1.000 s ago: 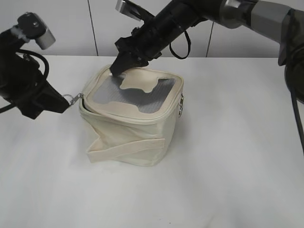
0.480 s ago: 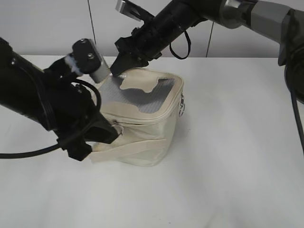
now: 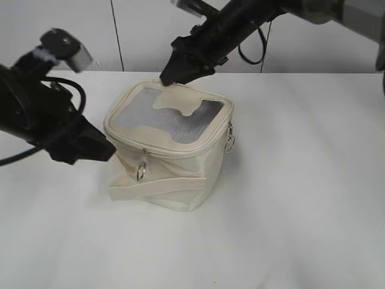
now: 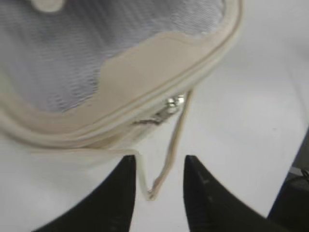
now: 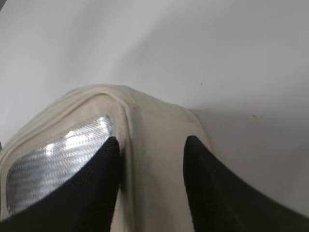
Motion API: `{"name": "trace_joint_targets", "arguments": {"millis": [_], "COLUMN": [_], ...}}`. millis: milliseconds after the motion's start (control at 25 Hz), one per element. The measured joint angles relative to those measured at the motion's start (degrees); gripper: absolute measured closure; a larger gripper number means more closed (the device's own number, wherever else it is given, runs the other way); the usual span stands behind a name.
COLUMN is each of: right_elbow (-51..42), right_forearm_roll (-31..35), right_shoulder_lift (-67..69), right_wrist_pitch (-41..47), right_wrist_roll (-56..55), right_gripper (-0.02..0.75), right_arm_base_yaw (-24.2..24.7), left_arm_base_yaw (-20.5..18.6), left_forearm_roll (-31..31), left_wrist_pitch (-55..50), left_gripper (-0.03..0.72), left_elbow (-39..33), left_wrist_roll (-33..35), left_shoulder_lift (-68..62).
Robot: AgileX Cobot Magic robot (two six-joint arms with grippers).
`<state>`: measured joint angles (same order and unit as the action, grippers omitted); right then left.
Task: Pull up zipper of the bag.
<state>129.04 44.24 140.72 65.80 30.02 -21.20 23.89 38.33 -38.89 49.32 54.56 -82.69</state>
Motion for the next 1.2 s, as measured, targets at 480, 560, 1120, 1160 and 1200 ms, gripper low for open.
{"name": "trace_joint_targets", "arguments": {"millis": [480,560,1120,1160,1200], "right_elbow": [-45.9,-58.9,-75.9,-75.9,-75.9], "right_forearm_roll": [9.6,17.9,28.3,25.6,22.1], "right_shoulder_lift": [-26.6,-33.0,-38.8,-38.8,-38.8], "right_wrist_pitch": [-24.7,-31.1,-28.2,-27.8,-27.9], "right_wrist_roll": [12.7,21.3,35.4,33.1,30.1], "right_gripper": [0.426,0.428,0.43,0.43,0.43], "right_arm_base_yaw": [9.0,9.1,5.9,5.9,5.9], "left_arm_base_yaw": [-7.4,-7.0,-4.2,-4.1,-4.0], "left_forearm_roll": [4.9,5.0,4.7,4.6,4.5], "left_wrist_pitch": [-17.7,-20.6,-22.8,-22.8,-22.8], "left_gripper": [0.368,0.368,0.384,0.386,0.387], "left_elbow": [37.1,44.8,57.6,57.6,57.6], "left_wrist_roll": [6.9,7.5,6.3,6.2,6.1], "left_shoulder_lift": [-19.7,-25.6,-34.4,-34.5,-34.7]}}
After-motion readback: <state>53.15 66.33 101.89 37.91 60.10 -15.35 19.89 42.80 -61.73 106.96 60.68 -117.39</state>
